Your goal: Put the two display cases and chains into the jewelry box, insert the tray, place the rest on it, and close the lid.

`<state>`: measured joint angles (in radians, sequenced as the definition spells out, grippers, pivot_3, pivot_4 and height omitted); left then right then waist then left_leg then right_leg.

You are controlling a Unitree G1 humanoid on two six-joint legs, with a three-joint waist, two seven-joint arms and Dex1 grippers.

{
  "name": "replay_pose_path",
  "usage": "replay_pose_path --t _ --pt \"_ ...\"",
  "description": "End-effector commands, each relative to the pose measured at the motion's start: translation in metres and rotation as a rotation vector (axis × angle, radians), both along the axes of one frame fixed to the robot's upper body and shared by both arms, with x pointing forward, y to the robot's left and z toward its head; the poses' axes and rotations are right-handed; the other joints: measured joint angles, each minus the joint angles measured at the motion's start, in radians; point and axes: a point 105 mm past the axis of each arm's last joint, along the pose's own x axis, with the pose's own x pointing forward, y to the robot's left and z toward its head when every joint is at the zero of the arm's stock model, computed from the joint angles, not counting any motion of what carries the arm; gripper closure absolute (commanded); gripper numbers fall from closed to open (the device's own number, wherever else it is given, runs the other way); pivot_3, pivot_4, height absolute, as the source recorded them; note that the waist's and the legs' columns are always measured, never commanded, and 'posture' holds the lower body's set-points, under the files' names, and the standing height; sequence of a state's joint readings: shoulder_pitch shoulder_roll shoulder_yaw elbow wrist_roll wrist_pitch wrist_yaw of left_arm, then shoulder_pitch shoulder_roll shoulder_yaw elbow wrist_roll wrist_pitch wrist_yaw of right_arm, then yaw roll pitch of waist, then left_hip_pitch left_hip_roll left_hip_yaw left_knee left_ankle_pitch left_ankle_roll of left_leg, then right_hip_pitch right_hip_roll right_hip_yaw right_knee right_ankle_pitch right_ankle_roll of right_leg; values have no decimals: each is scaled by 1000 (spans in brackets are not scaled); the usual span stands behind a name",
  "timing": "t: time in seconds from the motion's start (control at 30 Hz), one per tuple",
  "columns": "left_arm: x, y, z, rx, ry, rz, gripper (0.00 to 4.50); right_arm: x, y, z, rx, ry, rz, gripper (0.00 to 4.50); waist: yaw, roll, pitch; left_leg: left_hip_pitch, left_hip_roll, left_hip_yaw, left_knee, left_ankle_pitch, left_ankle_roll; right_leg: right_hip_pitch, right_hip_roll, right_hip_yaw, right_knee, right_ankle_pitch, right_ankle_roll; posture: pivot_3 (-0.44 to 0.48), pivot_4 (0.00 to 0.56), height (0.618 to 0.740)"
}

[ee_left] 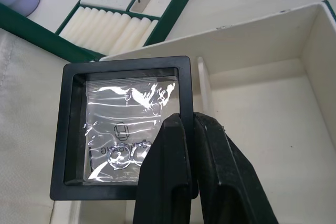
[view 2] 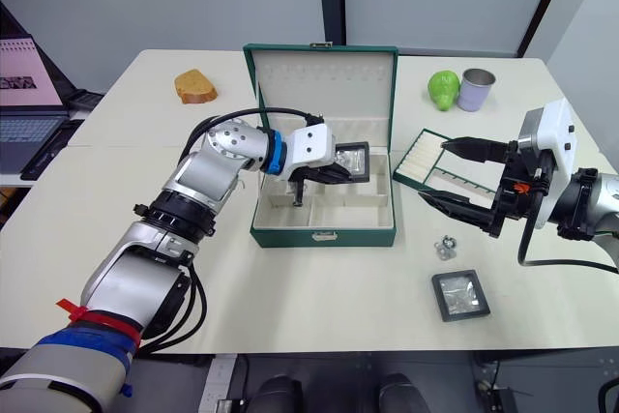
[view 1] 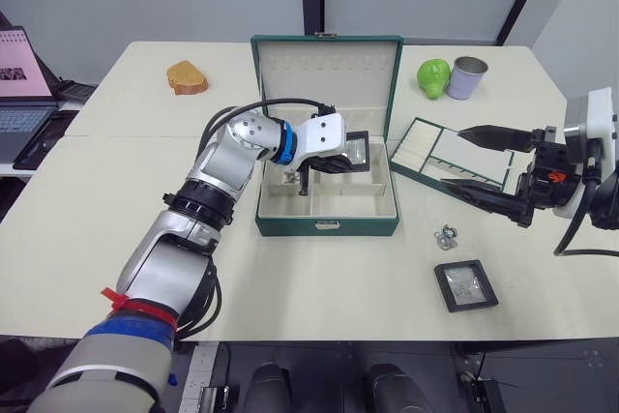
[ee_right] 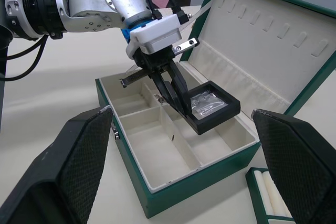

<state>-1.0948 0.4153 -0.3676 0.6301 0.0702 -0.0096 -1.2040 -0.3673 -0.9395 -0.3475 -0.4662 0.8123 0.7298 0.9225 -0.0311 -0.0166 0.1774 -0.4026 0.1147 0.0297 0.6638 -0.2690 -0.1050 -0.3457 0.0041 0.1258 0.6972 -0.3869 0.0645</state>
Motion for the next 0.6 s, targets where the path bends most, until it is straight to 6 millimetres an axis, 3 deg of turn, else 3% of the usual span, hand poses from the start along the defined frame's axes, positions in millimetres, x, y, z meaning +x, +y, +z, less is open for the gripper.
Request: replay_pose_path --t 0.03,0.6 --pt "0 -3 0 7 -32 -5 4488 -7 -2 14 -4 -64 -11 0 0 0 0 0 0 0 0 0 0 0 0 0 0 0 0 0 150 740" --pt "2 -1 -12 15 1 32 4488 -8 -2 14 -3 -54 -13 0 0 0 0 0 0 0 0 0 0 1 0 0 0 0 0 0 150 740"
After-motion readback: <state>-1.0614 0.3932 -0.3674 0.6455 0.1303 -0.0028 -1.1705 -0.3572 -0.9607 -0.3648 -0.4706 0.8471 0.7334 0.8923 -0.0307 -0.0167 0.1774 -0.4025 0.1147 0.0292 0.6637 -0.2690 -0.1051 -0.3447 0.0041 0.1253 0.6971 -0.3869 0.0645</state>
